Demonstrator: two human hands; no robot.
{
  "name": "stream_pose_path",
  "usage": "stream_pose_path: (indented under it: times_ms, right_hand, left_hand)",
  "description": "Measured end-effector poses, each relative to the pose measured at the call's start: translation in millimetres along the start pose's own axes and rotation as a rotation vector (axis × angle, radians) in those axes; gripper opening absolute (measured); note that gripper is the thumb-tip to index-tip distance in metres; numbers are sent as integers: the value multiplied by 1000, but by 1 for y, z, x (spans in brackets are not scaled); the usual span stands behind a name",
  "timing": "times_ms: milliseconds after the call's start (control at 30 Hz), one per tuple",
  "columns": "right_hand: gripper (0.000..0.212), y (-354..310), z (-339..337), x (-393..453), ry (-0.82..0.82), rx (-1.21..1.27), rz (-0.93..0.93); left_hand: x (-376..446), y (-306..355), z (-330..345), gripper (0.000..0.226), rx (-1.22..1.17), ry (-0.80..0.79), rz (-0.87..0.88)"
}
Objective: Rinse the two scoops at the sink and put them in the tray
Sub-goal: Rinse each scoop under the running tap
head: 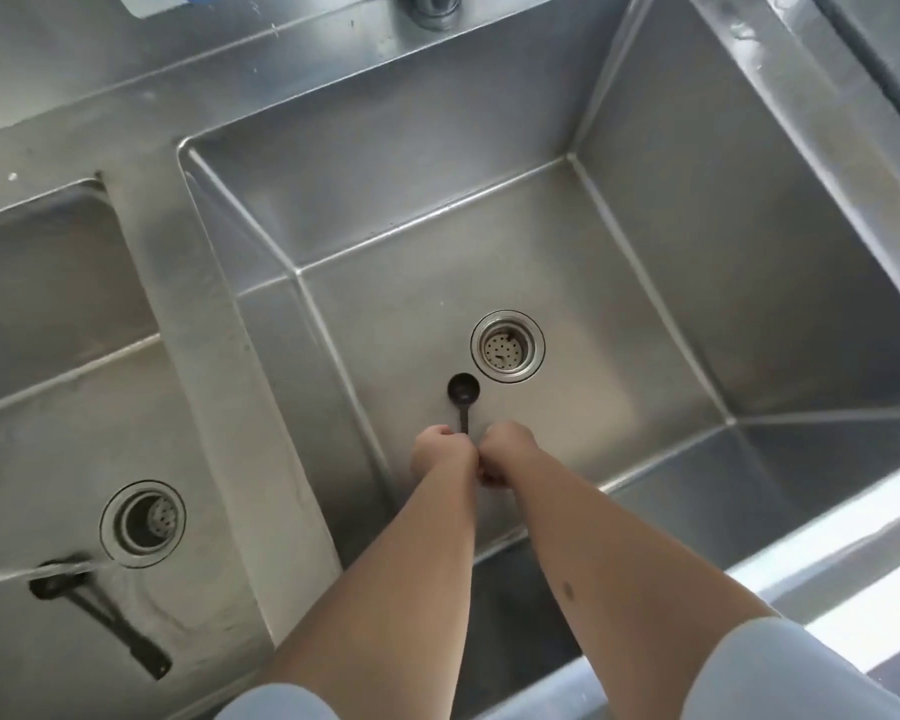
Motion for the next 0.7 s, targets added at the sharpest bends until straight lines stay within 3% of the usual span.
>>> stream_pose_path:
  times_ms: [100,233,367,533,700]
  right_hand:
    - [24,-25,-22,-32,32,-57,-70]
    - [26,-71,-41,-109,145,-155,-253]
    - [74,-103,-38,-189,230,-177,-346]
    - [83,-177,28,-264,268,-363,-606]
    - [81,-232,150,-283,98,-557,-723]
  left_hand:
    - [-26,30,-29,48,161,33,204]
    - [-91,75,-88,58,486,115,679]
    - [-156,59,-179,54,654,396,1003]
    - [-164,-35,-280,60,692,455,893]
    - [-118,-166,-339,72,679,327,582]
Point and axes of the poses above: each hand's wrist, its own x-axis towards the middle knuckle, its own z-axis out of the palm, y = z × x, the point moved 8 cm from there along x, towards the middle knuckle, and after that the axes turned 15 degrees about x, right-handed, at the moved point
